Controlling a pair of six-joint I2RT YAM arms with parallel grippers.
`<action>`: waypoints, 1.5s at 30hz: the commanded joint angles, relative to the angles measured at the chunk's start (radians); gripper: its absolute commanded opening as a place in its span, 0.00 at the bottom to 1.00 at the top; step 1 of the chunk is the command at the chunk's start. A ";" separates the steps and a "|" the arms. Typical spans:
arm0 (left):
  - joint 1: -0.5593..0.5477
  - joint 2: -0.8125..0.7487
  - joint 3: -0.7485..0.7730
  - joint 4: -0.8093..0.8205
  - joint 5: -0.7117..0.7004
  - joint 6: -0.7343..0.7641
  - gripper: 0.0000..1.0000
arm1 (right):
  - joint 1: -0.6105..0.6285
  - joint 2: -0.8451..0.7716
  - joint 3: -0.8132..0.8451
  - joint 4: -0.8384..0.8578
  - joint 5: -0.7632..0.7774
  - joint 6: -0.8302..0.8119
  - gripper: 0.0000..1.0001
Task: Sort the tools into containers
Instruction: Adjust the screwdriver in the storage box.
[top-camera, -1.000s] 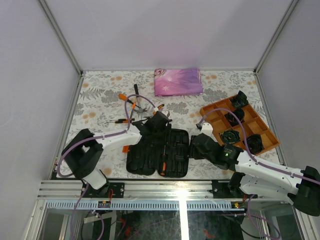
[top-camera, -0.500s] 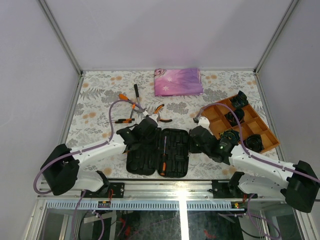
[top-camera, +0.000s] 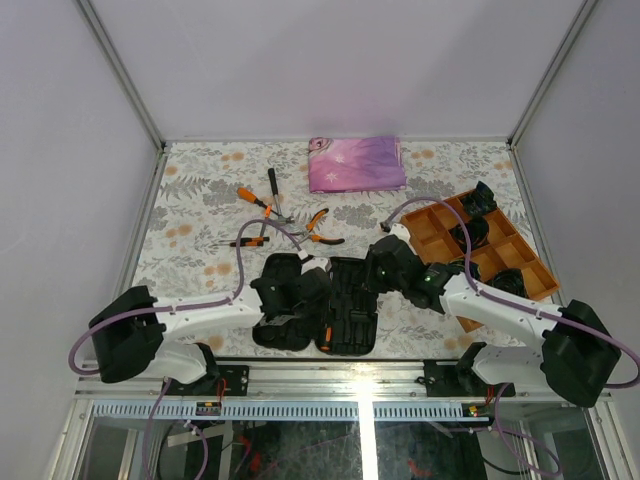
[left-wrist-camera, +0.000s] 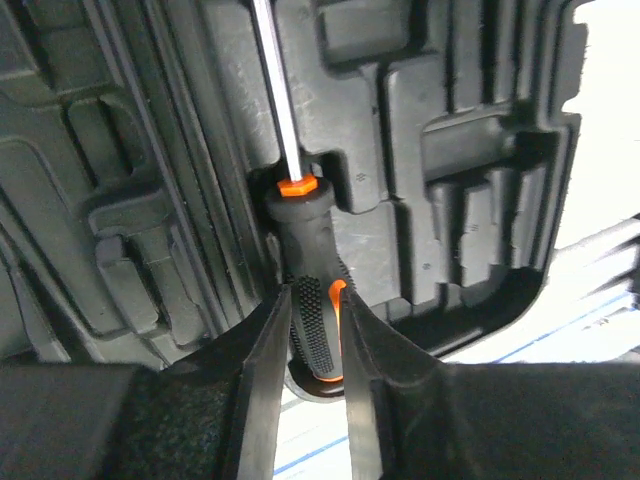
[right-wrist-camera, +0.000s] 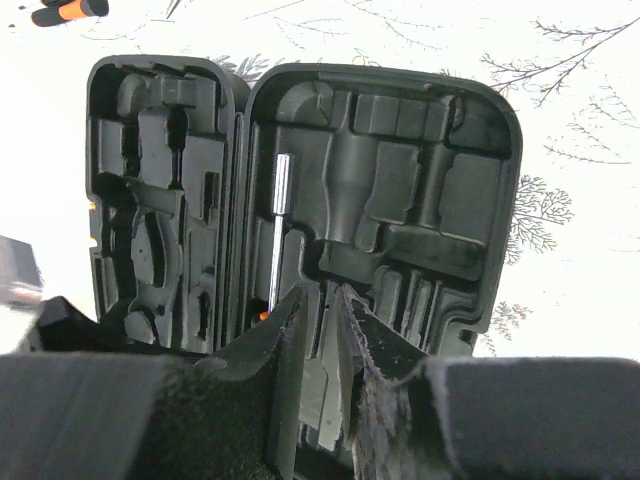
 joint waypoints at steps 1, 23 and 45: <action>-0.035 0.063 0.046 -0.083 -0.106 -0.059 0.23 | -0.009 0.010 0.036 0.055 -0.027 0.023 0.25; -0.091 0.096 -0.035 -0.051 -0.145 -0.140 0.18 | -0.024 0.264 0.174 0.139 -0.129 0.009 0.18; -0.090 0.114 -0.160 0.109 -0.074 -0.180 0.17 | -0.035 0.408 0.280 0.015 -0.093 -0.019 0.15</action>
